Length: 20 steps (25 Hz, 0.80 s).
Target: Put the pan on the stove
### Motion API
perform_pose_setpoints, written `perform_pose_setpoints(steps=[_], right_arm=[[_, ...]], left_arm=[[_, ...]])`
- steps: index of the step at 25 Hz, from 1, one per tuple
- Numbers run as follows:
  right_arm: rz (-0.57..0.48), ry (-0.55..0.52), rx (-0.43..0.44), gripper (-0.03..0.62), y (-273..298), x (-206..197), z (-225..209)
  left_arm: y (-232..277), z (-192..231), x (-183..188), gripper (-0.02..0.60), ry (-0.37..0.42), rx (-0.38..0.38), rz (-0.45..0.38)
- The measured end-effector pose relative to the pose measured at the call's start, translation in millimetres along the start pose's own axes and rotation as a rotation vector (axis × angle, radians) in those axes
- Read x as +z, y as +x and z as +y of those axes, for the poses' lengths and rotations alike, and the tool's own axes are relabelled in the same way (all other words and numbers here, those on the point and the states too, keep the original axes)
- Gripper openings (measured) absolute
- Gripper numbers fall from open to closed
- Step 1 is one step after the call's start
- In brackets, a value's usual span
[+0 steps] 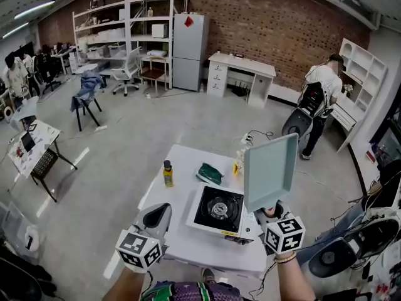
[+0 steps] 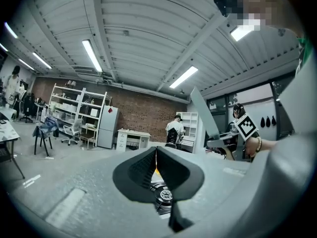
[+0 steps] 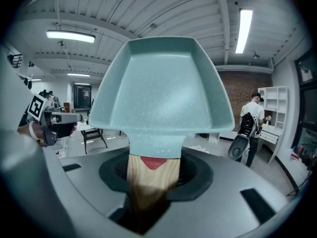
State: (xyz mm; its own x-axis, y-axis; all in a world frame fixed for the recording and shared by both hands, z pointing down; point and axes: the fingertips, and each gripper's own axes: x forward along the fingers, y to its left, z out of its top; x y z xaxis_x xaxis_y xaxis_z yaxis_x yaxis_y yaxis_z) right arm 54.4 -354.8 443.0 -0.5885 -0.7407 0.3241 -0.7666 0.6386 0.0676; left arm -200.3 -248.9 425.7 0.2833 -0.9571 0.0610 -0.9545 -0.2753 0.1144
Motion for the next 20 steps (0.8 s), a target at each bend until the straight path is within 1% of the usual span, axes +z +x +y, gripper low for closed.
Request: perform_pose_setpoints(steps=[4,7,10,14,20], right_arm=[[0.019,-0.021,0.037,0.155,4.4,-1.2,-27.0],[0.031,-0.031,0.059,0.155,7.8,-4.7,-38.1],[0.049,-0.044,0.083,0.155,12.0,-10.3,-42.7],[0.071,-0.059,0.138,0.153,19.1,-19.7,-46.5],[0.114,-0.099,0.203,0.153,29.0,-39.3,-46.7]], left_arm=[[20.5,-18.4,8.0,0.018,-0.006,0.011,0.004],[29.8,-27.1,10.3,0.018,-0.003,0.020,0.006],[33.7,-31.5,7.5,0.018,-0.003,0.028,0.012],[40.1,-38.0,0.7,0.018,-0.027,0.025,0.014],[49.7,-47.0,-4.8,0.018,0.001,0.025,0.024]])
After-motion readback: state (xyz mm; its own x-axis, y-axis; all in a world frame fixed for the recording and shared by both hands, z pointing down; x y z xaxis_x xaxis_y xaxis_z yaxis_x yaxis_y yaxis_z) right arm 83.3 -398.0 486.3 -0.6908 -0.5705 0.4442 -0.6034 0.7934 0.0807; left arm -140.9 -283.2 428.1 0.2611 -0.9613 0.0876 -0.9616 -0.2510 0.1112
